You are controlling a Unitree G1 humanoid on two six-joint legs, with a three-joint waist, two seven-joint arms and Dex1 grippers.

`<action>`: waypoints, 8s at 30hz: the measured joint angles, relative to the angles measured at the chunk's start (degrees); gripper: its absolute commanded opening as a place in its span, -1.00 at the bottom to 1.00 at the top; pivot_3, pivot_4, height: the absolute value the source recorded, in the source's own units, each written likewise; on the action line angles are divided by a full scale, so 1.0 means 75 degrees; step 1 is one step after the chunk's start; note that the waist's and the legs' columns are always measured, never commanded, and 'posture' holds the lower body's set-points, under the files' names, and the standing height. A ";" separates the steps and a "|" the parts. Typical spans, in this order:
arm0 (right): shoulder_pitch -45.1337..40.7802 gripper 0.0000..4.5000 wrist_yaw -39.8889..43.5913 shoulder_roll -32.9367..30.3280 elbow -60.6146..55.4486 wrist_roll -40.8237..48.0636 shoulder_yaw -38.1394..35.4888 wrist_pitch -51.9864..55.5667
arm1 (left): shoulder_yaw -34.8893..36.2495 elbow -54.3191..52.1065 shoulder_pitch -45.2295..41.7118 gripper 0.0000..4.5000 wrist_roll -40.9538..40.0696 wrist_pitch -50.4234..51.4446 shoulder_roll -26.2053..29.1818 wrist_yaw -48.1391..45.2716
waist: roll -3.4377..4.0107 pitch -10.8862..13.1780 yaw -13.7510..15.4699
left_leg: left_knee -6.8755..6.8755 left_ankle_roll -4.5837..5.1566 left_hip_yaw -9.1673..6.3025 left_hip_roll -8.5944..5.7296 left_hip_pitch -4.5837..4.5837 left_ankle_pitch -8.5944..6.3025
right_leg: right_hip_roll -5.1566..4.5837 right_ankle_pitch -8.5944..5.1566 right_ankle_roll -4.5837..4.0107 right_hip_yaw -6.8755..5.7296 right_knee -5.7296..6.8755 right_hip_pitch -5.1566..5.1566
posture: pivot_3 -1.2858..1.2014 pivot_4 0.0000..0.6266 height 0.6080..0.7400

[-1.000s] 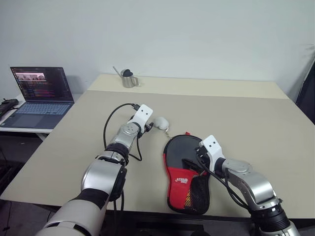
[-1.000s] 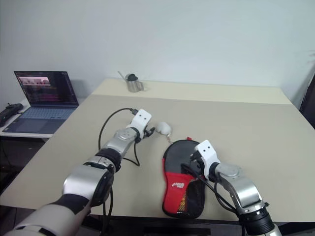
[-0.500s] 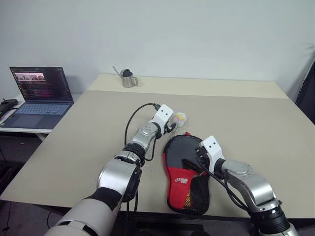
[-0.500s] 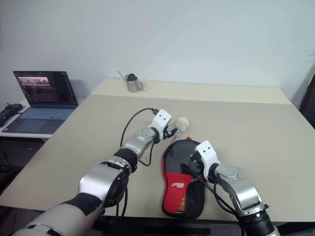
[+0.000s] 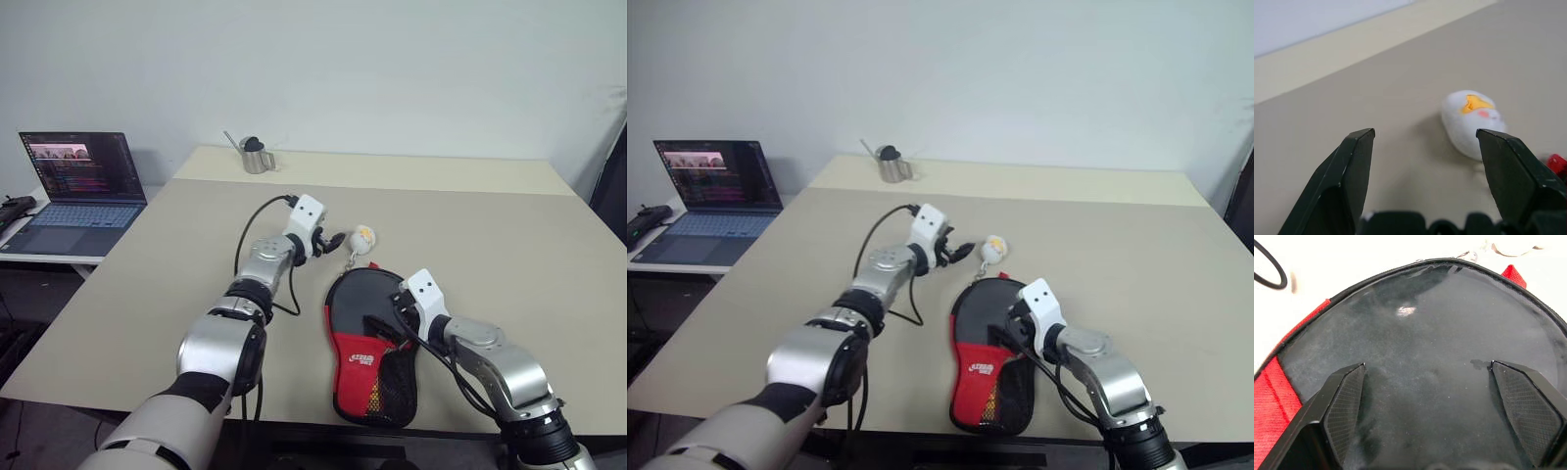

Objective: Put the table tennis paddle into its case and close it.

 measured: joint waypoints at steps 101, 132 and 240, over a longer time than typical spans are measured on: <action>-0.7135 -1.00 -0.2132 0.1443 1.2365 -0.3816 0.0067 -0.5890 | -0.2668 -0.7962 0.5047 0.62 -0.0832 0.2766 0.0213 -0.1280 | 0.0099 0.0077 -0.0072 | -0.0041 -0.0006 0.0021 0.0030 0.0014 0.0005 | -0.0012 -0.0008 -0.0023 0.0021 0.0009 -0.0019 | 0.03 -0.52 1.00; -0.2798 -1.00 0.2572 -0.2563 0.4376 -0.3654 0.0556 -0.4114 | -0.2763 -0.6849 0.4472 0.62 -0.0817 0.2300 -0.0123 -0.0943 | 0.0140 0.0054 0.0056 | -0.0004 0.0013 -0.0008 -0.0010 0.0023 0.0018 | -0.0048 -0.0005 -0.0013 -0.0007 0.0007 0.0033 | 0.03 -0.52 1.00; 0.4955 -0.72 0.3419 -0.6547 -0.5652 0.0768 -0.1422 -0.0365 | -0.3685 -0.3207 0.2399 0.62 0.0372 0.0101 -0.1888 -0.2318 | 0.0103 -0.0048 0.0459 | 0.0020 0.0061 -0.0190 -0.0154 0.0013 -0.0001 | -0.0227 -0.0070 0.0127 -0.0219 -0.0179 0.0233 | 0.03 -0.52 1.00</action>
